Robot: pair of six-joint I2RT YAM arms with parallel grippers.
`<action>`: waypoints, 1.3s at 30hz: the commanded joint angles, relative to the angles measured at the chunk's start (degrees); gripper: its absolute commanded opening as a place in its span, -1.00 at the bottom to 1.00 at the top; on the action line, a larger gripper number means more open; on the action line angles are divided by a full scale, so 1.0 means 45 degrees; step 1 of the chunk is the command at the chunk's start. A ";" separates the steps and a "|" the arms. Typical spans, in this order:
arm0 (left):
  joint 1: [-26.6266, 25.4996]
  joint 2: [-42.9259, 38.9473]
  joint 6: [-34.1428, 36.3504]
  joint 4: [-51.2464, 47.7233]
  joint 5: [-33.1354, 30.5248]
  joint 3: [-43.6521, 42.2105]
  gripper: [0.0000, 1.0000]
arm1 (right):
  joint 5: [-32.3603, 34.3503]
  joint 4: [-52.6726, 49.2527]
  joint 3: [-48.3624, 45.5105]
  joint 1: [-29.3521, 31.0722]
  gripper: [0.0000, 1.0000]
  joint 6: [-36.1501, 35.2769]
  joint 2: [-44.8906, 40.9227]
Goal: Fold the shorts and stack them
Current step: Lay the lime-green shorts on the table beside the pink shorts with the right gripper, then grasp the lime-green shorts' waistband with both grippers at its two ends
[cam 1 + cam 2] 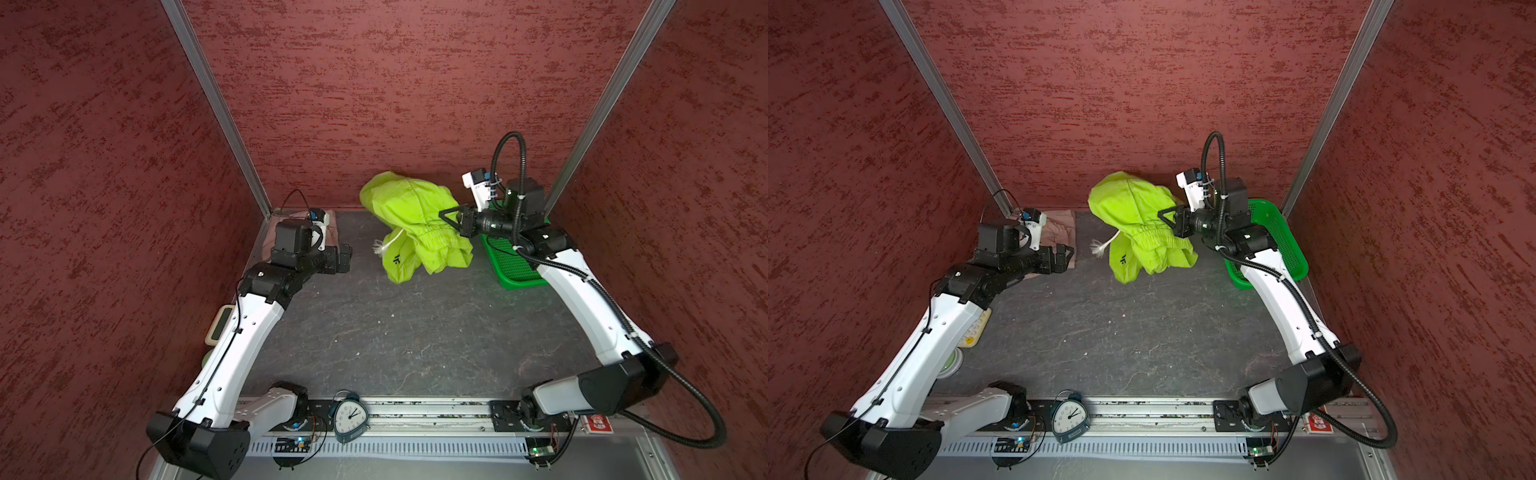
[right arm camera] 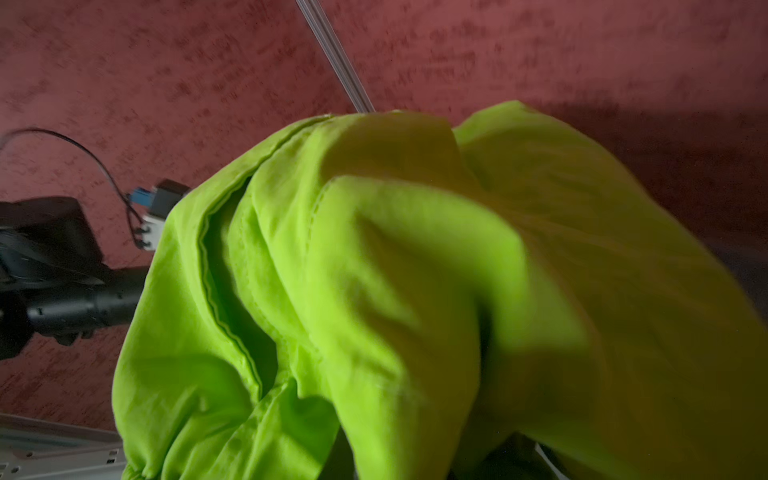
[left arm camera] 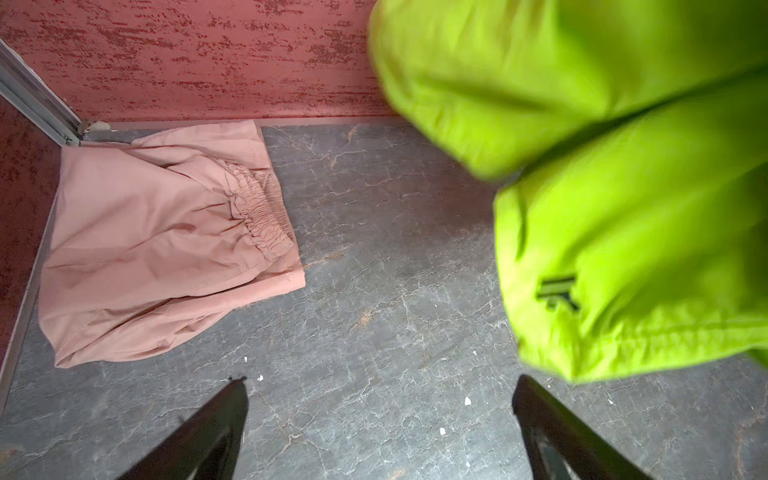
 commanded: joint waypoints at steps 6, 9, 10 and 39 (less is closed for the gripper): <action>-0.0289 0.0010 0.0203 -0.0982 0.0977 0.0176 0.99 | 0.0679 -0.1679 -0.0200 0.1050 -1.00 -0.1071 0.4066; -0.0530 0.0284 0.0223 -0.1156 0.1213 -0.0046 0.99 | 0.0101 -0.1438 0.0820 0.1905 -0.56 -0.1393 0.5651; -0.0617 0.0371 0.0254 -0.1170 0.1265 -0.0102 0.99 | 0.0040 -0.1397 0.1140 0.2178 -0.26 -0.1480 0.5975; -0.5418 0.2346 -0.0607 0.1744 -0.1262 -0.4404 0.99 | 0.4296 0.0498 -1.0163 0.1086 0.57 0.1446 -0.3503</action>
